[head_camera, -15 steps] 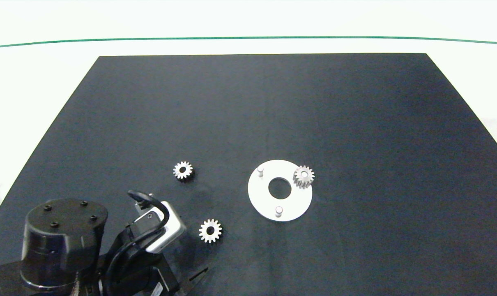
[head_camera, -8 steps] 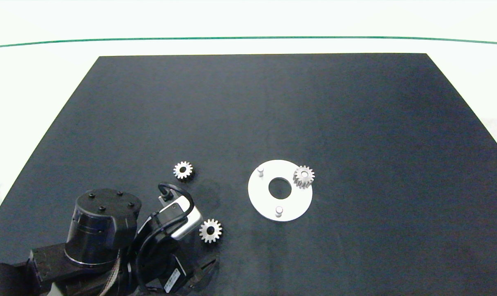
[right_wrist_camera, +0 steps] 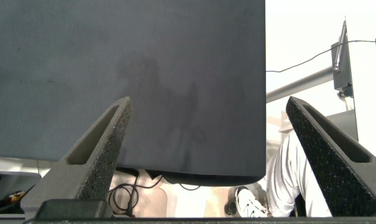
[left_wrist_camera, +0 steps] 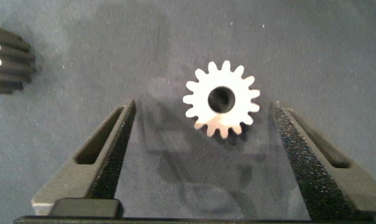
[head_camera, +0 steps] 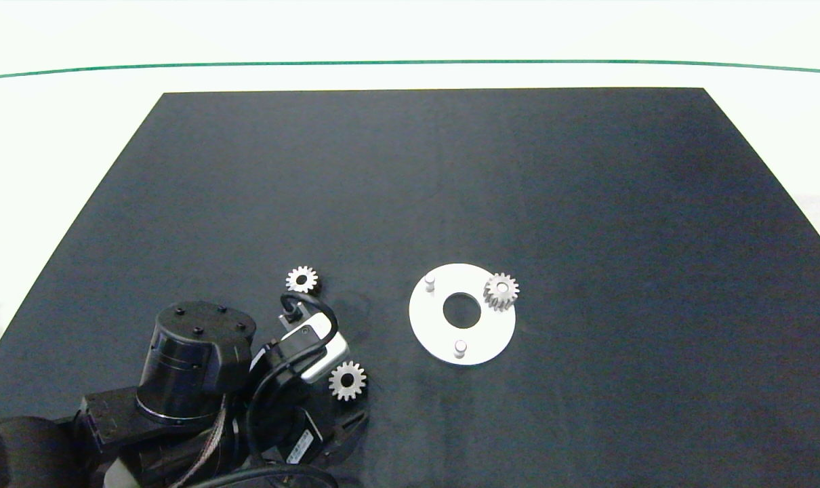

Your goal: Install three planetary gears onto the carrier pins

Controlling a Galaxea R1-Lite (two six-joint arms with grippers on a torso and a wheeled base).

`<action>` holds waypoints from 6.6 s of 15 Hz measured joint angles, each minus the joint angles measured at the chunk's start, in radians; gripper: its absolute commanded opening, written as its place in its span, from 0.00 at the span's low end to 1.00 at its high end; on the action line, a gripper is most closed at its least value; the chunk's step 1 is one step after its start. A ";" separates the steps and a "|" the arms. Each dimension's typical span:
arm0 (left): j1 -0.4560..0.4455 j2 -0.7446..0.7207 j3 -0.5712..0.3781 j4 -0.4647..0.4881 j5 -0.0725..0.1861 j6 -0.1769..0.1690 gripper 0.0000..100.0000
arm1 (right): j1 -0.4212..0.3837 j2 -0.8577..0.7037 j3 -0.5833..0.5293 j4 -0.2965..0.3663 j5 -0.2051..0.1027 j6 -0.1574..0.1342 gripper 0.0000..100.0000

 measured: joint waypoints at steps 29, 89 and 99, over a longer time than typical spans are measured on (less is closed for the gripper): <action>-0.022 0.026 -0.012 -0.015 0.001 -0.003 0.27 | 0.000 0.003 -0.024 0.002 0.000 0.000 1.00; -0.317 0.233 -0.527 0.253 0.229 0.052 0.13 | 0.001 -0.041 -0.037 0.008 0.000 -0.023 1.00; -0.316 0.240 -0.533 0.253 0.229 0.050 0.13 | 0.000 -0.046 -0.039 0.008 0.000 -0.025 1.00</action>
